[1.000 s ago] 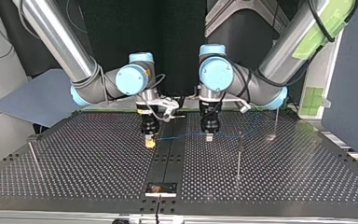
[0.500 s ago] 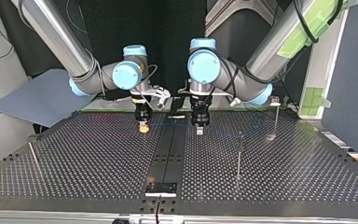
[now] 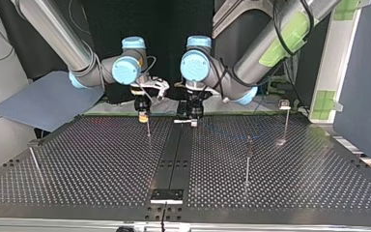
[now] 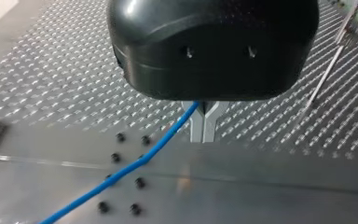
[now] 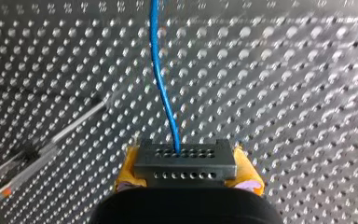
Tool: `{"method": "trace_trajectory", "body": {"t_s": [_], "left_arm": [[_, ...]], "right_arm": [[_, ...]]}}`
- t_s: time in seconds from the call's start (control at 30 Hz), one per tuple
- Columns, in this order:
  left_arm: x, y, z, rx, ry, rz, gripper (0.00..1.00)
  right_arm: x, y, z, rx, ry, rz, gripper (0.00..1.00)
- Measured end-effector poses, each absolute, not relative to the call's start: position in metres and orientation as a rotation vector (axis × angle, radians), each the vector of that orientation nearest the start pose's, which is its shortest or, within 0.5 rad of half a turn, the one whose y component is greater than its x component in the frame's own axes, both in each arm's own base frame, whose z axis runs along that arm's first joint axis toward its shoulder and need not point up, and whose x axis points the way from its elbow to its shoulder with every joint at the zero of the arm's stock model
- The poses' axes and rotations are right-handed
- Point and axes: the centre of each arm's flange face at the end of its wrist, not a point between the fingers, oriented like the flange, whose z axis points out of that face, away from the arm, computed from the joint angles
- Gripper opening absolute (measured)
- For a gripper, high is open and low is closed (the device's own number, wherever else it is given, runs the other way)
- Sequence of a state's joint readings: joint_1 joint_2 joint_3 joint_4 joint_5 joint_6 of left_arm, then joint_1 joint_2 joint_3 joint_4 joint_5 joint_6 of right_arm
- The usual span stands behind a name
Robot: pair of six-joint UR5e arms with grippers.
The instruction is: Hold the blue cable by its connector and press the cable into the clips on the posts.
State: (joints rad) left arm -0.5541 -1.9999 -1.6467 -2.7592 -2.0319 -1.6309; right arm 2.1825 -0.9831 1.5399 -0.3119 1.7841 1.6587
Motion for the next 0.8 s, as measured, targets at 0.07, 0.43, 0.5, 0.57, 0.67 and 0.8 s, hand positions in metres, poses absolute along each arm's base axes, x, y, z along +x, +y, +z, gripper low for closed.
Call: {"method": "trace_trajectory", "body": {"t_s": [0.07,0.43,0.5,0.57,0.67,0.8], "left_arm": [[0.457,-0.395,0.246,0.081,1.682,-0.078,0.00],[0.430,-0.435,0.212,0.106,1.679,-0.109,0.00],[0.428,-0.439,0.206,0.110,1.680,-0.109,0.00],[0.426,-0.442,0.199,0.115,1.684,-0.109,0.00],[0.424,-0.447,0.187,0.120,1.690,-0.109,0.00],[0.423,-0.449,0.177,0.124,1.696,-0.107,0.00]], "right_arm": [[0.453,-0.457,0.187,1.678,-1.174,1.354,0.00],[0.424,-0.451,0.160,1.651,-1.199,1.338,0.00],[0.418,-0.448,0.153,1.652,-1.204,1.329,0.00],[0.413,-0.446,0.147,1.653,-1.211,1.322,0.00],[0.408,-0.446,0.144,1.646,-1.221,1.322,0.00],[0.404,-0.447,0.141,1.649,-1.224,1.322,0.00]]}}
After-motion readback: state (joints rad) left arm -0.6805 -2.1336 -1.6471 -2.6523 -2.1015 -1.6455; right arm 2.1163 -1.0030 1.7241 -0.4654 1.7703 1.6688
